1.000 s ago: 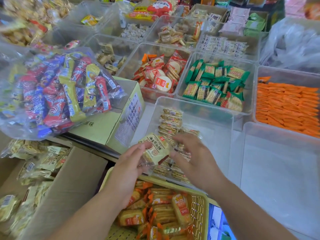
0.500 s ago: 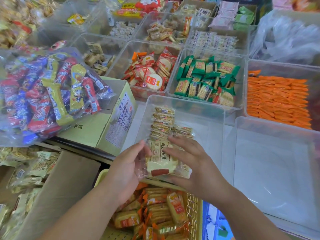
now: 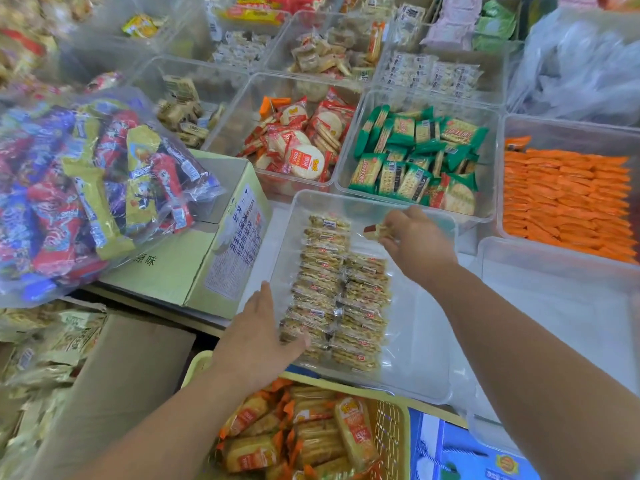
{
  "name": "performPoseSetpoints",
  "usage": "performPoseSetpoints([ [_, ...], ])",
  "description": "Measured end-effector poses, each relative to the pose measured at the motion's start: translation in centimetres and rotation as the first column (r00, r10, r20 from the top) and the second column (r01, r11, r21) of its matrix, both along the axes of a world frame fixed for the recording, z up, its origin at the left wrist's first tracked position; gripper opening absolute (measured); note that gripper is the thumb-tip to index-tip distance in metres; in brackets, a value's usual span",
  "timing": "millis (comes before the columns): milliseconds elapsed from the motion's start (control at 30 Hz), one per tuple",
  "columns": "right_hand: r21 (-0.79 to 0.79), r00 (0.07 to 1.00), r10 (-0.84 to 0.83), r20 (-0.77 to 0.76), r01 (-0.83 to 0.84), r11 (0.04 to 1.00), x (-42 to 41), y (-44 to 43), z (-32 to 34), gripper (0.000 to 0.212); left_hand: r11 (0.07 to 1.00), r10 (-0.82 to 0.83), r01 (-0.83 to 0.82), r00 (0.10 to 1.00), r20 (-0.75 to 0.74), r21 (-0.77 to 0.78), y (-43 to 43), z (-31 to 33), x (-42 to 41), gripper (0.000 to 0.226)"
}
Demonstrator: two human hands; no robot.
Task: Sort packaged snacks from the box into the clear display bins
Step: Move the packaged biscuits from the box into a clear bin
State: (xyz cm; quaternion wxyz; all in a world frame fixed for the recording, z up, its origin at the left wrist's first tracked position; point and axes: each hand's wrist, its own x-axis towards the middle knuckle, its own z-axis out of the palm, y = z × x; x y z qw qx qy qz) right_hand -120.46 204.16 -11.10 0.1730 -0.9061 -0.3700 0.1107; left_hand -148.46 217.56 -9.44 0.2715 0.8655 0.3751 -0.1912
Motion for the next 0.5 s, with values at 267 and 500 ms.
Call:
performPoseSetpoints([
  [267,-0.273,0.945,0.120,-0.306,-0.208,0.939,1.4,3.2,-4.2,0.034,0.989,-0.088,0.096,0.993,-0.076,0.109,0.1,-0.6,0.0,0.129],
  [500,-0.258,0.921,0.110,-0.374,-0.218,0.941,0.6,4.4,-4.8,0.036,0.975,-0.122,0.139,0.987,-0.104,0.172,0.2,-1.1,0.2,0.129],
])
